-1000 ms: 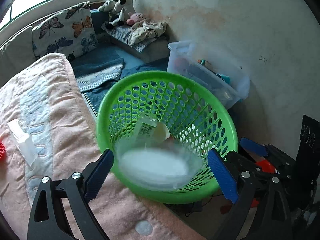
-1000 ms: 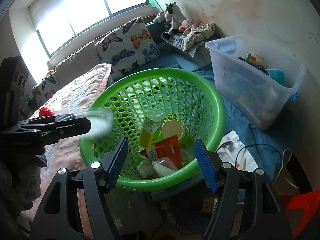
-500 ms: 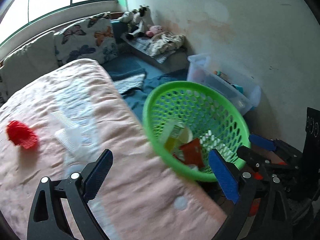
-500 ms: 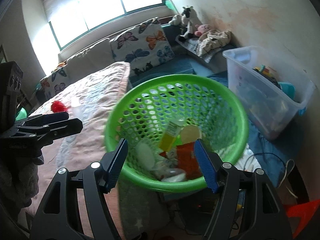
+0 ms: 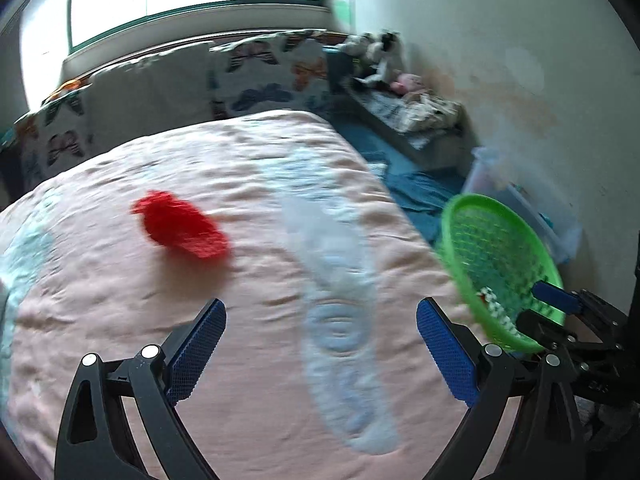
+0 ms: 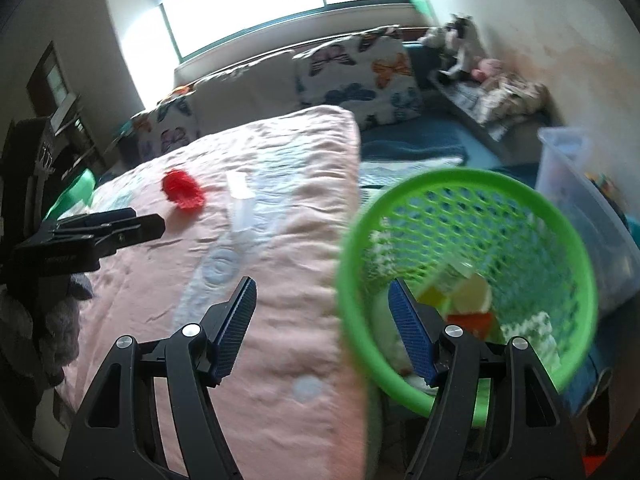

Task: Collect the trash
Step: 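Move both grippers back over the bed toward the red mesh and clear box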

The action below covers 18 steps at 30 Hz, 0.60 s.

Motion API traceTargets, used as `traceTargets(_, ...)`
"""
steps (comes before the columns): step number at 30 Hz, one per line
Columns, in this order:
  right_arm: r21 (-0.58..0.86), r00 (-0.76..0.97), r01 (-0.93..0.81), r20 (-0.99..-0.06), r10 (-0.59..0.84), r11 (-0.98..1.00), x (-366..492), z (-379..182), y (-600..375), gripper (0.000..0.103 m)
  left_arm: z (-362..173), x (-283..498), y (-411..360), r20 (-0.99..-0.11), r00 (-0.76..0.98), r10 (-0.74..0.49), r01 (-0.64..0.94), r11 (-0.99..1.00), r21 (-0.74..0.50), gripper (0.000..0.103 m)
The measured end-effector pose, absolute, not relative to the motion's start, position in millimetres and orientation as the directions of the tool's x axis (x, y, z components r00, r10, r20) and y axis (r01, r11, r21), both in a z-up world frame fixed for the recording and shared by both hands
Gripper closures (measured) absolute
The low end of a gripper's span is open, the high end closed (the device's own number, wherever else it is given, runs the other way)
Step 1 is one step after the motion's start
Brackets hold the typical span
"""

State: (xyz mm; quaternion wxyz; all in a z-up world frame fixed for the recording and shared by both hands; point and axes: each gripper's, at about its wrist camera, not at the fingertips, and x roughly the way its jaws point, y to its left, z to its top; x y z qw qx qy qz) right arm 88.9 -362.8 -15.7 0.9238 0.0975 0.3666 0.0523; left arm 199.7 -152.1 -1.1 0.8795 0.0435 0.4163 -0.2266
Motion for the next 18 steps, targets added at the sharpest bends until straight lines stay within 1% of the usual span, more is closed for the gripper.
traceTargets(9, 0.21, 0.708, -0.129, -0.665, 0.238, 0.969, 137, -10, -318, 0.042, -3, 236, -91, -0.753, 0.592, -0.285, 0.295, 0.947, -0.127, 0.01)
traceTargets(18, 0.222, 0.681, -0.144, -0.685, 0.259, 0.964, 183, -23, -299, 0.048, -17, 280, -63, -0.764, 0.6, -0.236, 0.217, 0.968, -0.128, 0.01)
